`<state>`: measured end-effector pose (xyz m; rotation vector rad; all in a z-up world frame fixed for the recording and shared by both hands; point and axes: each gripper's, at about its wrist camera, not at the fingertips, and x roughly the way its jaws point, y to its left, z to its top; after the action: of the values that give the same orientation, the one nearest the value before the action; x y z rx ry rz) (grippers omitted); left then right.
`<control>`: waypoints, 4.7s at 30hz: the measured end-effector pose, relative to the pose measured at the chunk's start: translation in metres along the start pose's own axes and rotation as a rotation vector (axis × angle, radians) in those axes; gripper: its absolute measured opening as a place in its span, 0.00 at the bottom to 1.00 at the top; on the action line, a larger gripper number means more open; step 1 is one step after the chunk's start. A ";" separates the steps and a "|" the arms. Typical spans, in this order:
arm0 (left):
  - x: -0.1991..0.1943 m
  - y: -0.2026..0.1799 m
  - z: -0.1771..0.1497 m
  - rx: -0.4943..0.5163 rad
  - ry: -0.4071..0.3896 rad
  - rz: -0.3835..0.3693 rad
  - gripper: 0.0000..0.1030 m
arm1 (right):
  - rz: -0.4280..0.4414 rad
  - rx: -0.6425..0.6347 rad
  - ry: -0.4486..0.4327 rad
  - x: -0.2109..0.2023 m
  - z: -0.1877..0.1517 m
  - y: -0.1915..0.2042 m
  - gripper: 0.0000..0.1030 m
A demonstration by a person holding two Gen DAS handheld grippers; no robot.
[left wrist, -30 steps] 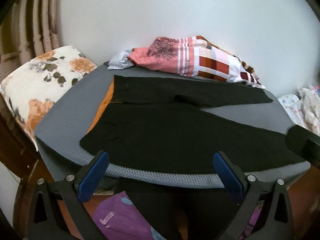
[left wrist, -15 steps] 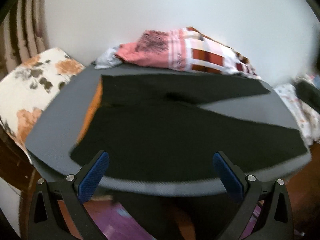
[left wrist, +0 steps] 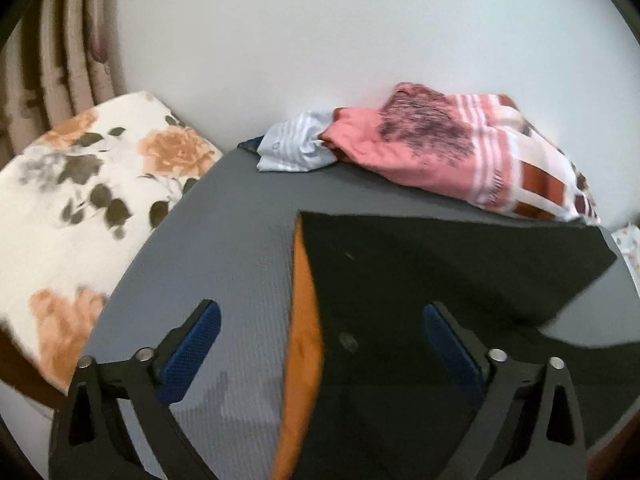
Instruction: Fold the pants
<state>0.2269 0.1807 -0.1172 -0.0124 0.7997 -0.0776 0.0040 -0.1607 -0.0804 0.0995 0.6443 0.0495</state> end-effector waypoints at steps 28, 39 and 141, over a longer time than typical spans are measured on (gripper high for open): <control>0.209 0.023 0.062 0.078 0.309 -0.307 0.21 | -0.018 0.082 0.280 0.088 -0.012 -0.017 1.00; 0.054 -0.018 0.052 0.122 -0.017 -0.326 0.09 | 0.252 0.399 0.165 0.104 0.057 -0.072 1.00; -0.020 -0.103 -0.169 0.148 0.473 -0.407 0.39 | 0.215 1.094 -0.066 0.039 -0.066 -0.462 0.06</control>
<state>0.0852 0.0825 -0.2167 -0.0170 1.2539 -0.5399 0.0020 -0.6118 -0.2060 1.2205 0.5309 -0.1043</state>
